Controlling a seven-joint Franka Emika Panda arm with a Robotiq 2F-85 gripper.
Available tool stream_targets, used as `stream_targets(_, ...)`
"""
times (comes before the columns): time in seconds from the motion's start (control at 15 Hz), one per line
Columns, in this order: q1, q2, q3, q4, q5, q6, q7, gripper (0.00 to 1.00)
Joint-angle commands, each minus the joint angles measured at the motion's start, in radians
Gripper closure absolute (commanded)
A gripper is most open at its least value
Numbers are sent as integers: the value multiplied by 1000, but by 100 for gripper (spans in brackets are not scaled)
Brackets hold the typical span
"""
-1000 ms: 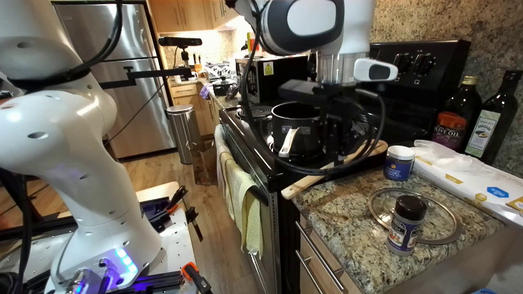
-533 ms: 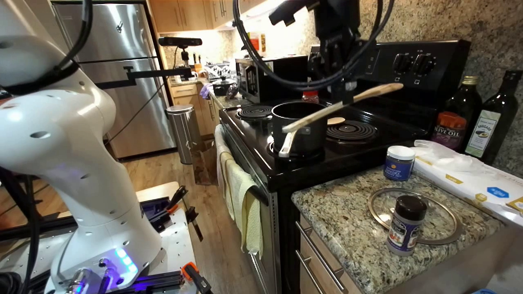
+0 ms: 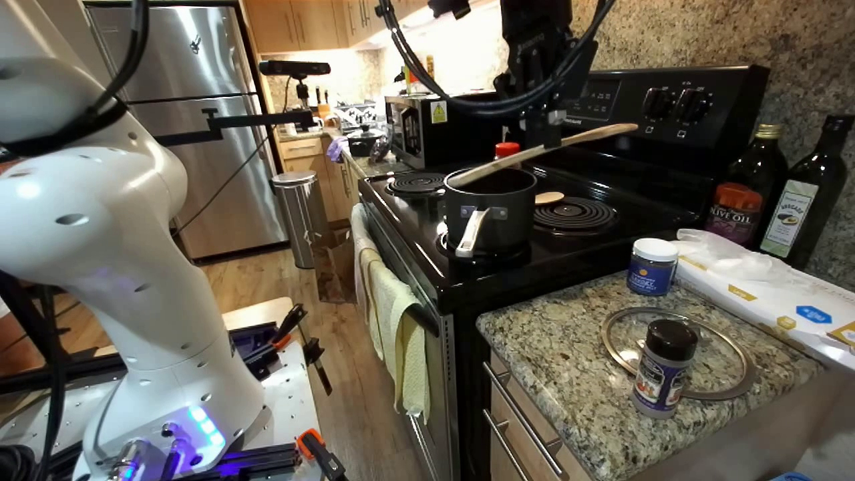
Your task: Uncover the pot and put the wooden spoon in it
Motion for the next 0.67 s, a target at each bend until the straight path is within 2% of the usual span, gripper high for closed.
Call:
stream_targets(0.0, 59, 110, 49, 212, -27, -232, -74, 87)
stream_targets(0.33, 144, 319, 105, 489, -33, -412, -197, 88)
stream_targets(0.6, 155, 460, 111, 604, -44, -497, -343, 88)
